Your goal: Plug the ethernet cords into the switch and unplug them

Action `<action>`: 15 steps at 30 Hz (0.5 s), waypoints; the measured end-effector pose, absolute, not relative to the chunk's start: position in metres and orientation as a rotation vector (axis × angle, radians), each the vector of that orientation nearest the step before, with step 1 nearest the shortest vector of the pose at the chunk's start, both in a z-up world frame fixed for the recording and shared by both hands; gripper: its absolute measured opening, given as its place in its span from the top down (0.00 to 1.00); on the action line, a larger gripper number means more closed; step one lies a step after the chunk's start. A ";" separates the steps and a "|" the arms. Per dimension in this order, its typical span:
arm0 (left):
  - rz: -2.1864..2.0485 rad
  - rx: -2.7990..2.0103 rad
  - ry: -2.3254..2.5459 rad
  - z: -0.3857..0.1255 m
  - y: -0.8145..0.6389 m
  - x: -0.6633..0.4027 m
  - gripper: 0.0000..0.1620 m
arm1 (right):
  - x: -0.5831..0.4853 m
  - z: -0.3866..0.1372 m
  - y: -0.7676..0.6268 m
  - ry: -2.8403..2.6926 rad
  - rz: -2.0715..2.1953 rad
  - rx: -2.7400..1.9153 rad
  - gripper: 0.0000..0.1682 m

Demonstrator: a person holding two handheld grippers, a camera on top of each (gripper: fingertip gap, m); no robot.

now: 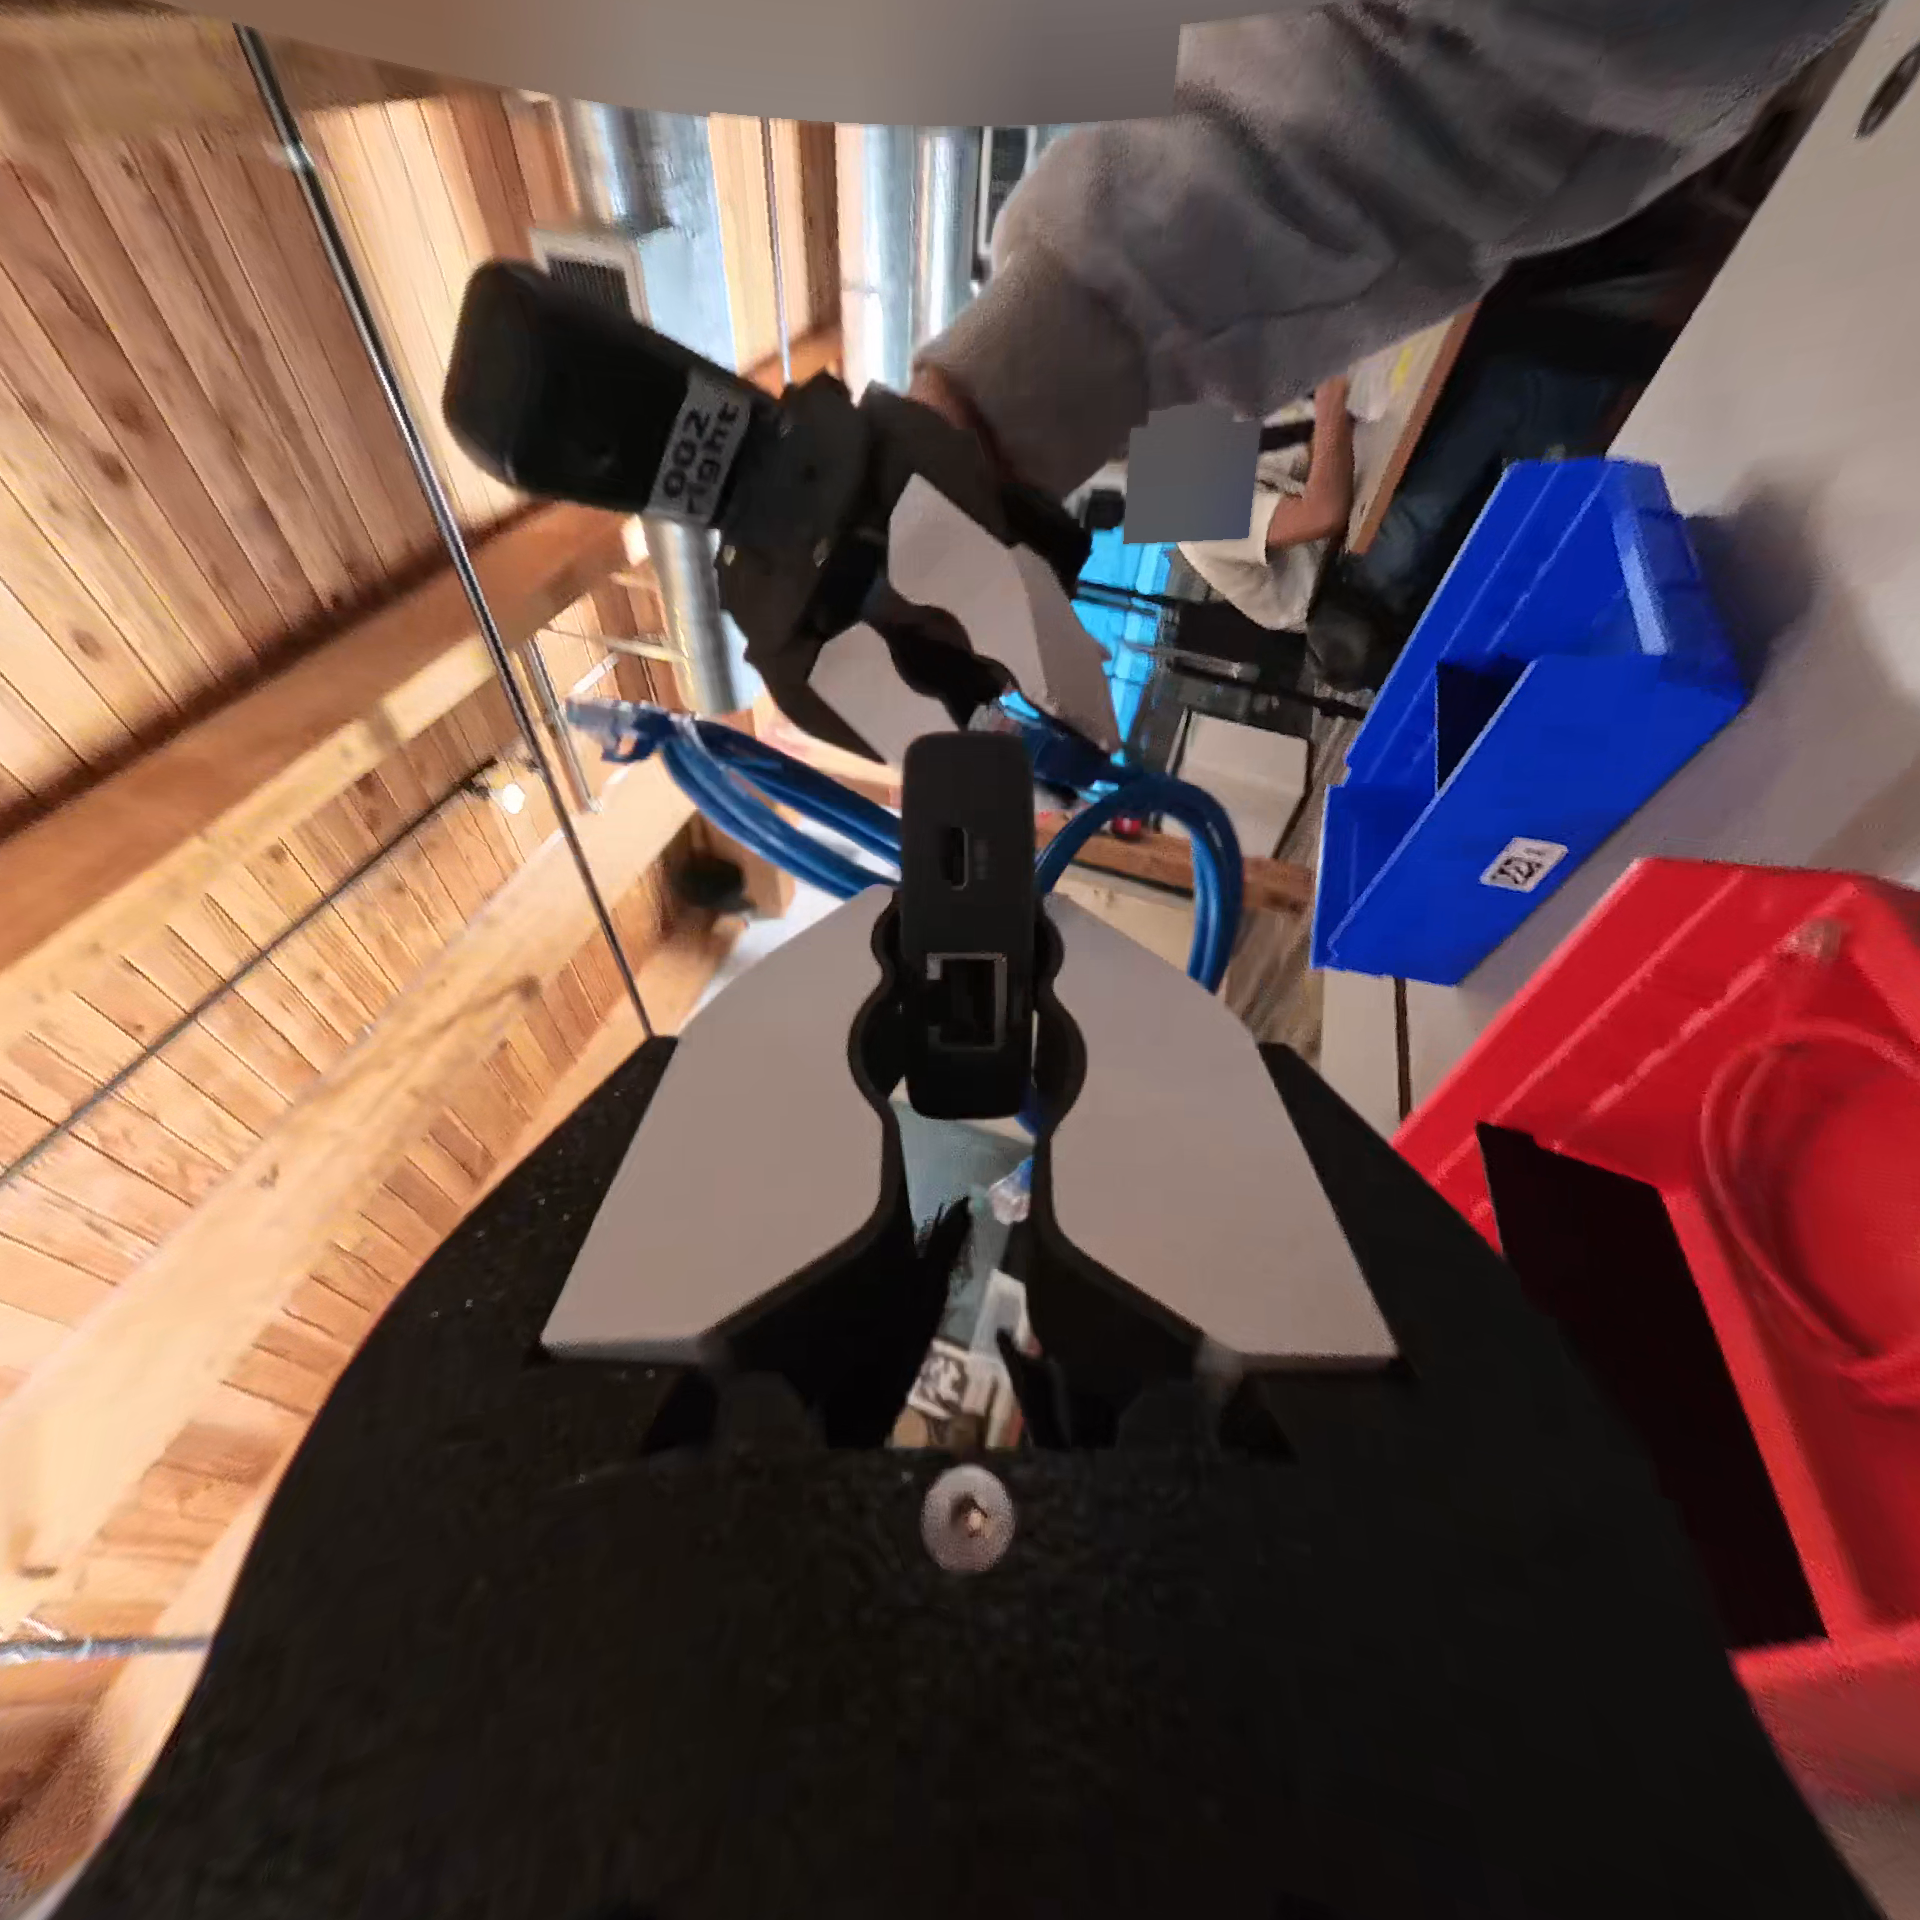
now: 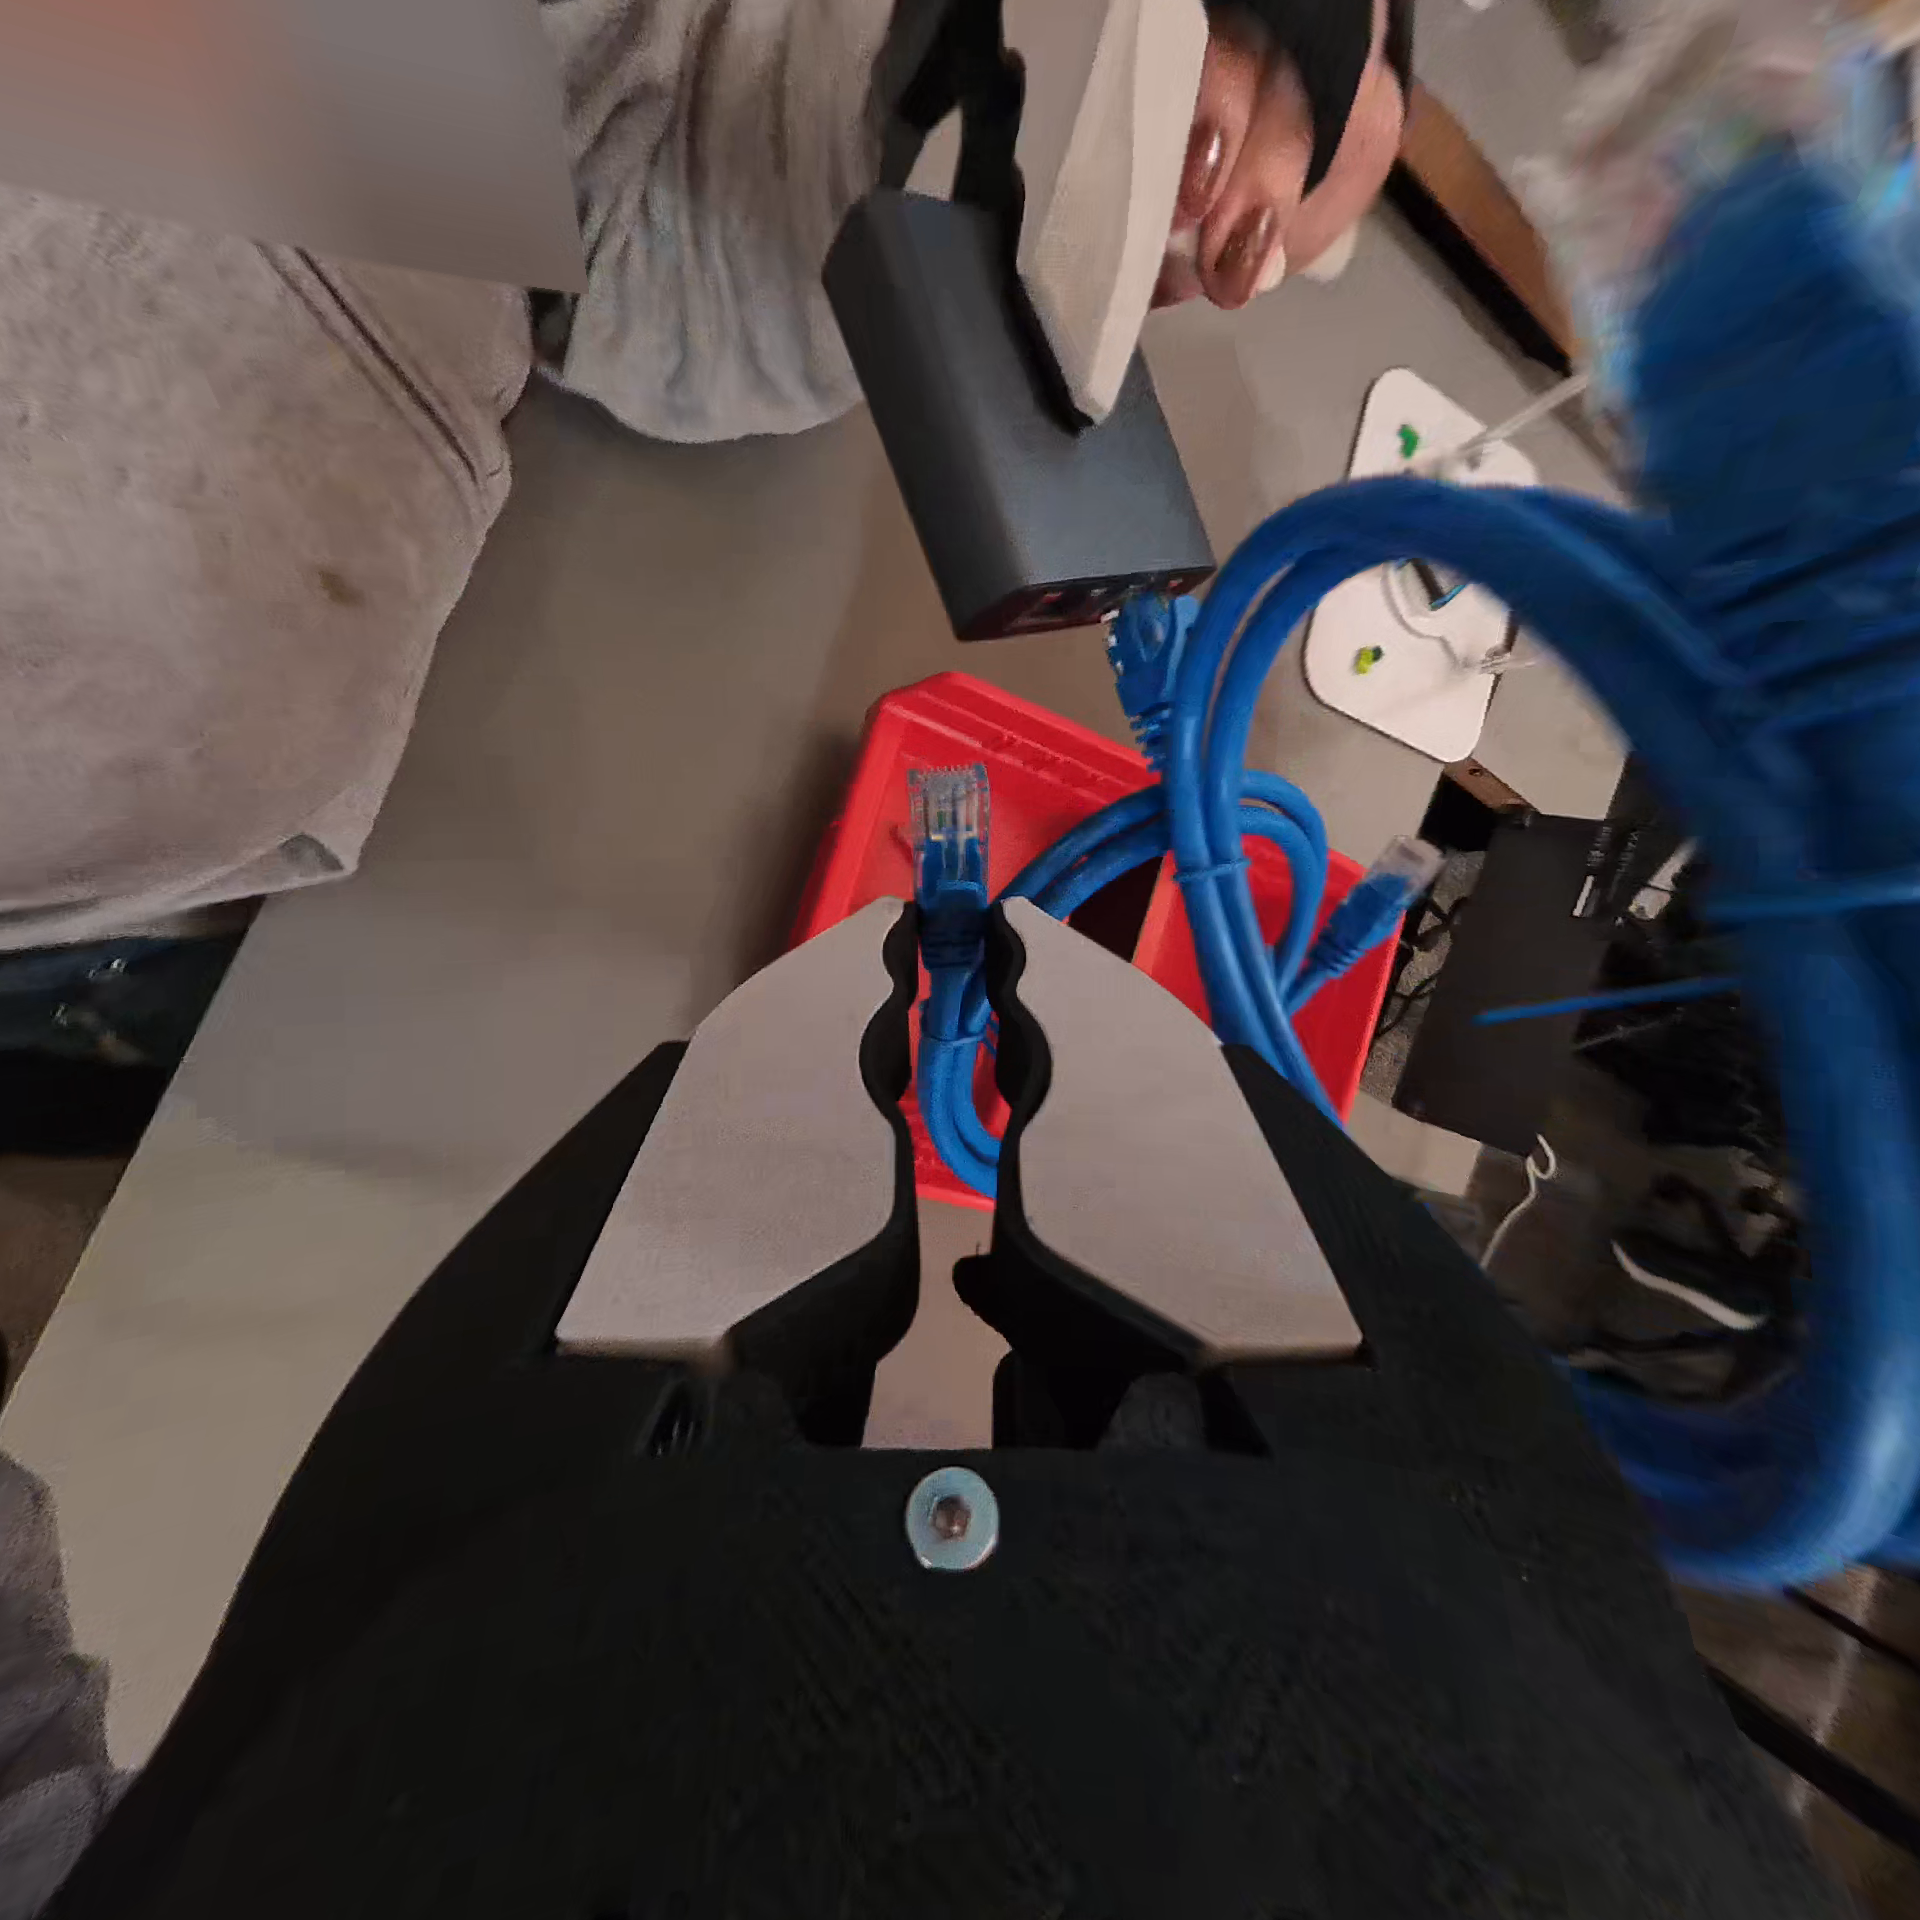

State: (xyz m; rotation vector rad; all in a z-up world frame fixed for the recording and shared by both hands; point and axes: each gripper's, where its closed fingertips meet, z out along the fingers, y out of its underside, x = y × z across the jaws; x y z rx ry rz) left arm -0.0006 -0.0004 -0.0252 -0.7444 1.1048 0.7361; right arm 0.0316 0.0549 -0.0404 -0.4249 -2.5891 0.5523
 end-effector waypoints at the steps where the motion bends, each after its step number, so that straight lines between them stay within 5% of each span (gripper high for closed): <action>1: 0.729 -0.712 1.112 -0.024 -0.002 0.006 0.88 | 0.035 -0.039 0.053 -2.607 0.533 -0.414 0.94; 15: 0.713 -0.559 1.266 -0.049 -0.005 0.042 0.88 | 0.055 -0.066 0.040 -2.687 0.225 -0.344 0.94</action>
